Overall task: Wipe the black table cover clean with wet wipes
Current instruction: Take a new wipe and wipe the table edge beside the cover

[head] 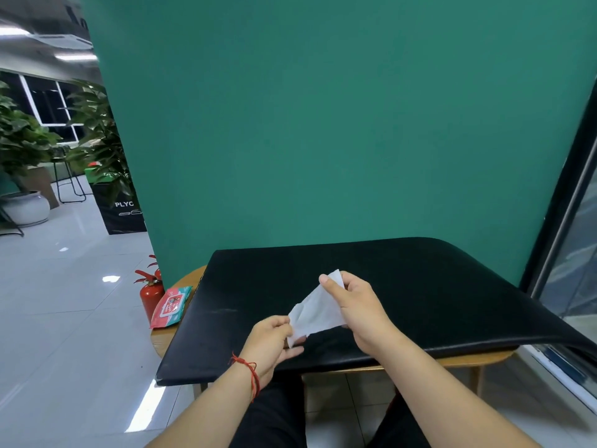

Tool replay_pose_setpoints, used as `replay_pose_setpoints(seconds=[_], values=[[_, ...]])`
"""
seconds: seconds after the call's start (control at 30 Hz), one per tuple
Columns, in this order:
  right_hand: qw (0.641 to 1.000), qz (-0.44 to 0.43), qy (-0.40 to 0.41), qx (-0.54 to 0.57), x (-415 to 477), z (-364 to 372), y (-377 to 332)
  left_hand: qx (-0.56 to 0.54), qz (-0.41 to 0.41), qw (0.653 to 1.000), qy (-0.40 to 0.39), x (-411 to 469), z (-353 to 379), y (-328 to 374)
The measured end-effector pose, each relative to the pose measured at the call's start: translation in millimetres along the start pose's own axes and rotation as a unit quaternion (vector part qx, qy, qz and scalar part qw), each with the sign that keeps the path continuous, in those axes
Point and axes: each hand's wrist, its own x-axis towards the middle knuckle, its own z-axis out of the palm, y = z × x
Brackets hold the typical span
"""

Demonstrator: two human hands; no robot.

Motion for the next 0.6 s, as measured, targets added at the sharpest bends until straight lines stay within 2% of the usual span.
replay_pose_setpoints(seconds=[0.07, 0.13, 0.23, 0.33, 0.4, 0.5, 0.6], values=[[0.999, 0.003, -0.021, -0.042, 0.8, -3.8, 5.8, -0.127, -0.063, 0.99, -0.013, 2.5, 1.7, -9.2], [0.997, -0.012, -0.016, -0.074, 3.6, -9.6, 11.9, -0.251, -0.106, 0.962, -0.01, 11.6, 0.6, -13.9], [0.987, -0.034, 0.038, -0.151, 4.6, -22.3, 26.5, -0.334, -0.123, 0.934, 0.003, 26.7, -0.4, -18.0], [0.978, -0.032, 0.062, -0.197, 6.3, -35.0, 55.9, -0.325, -0.125, 0.937, 0.005, 35.8, 0.0, -23.5], [0.974, -0.014, 0.071, -0.214, 8.5, -41.1, 77.9, -0.306, -0.137, 0.941, -0.038, 39.5, 3.7, -28.6], [0.969, 0.006, 0.083, -0.231, 14.1, -47.4, 105.3, -0.219, -0.153, 0.96, -0.084, 50.3, 11.5, -38.7], [0.962, 0.029, 0.096, -0.254, 23.5, -57.4, 130.7, -0.097, -0.127, 0.986, -0.038, 73.9, 17.9, -64.0]])
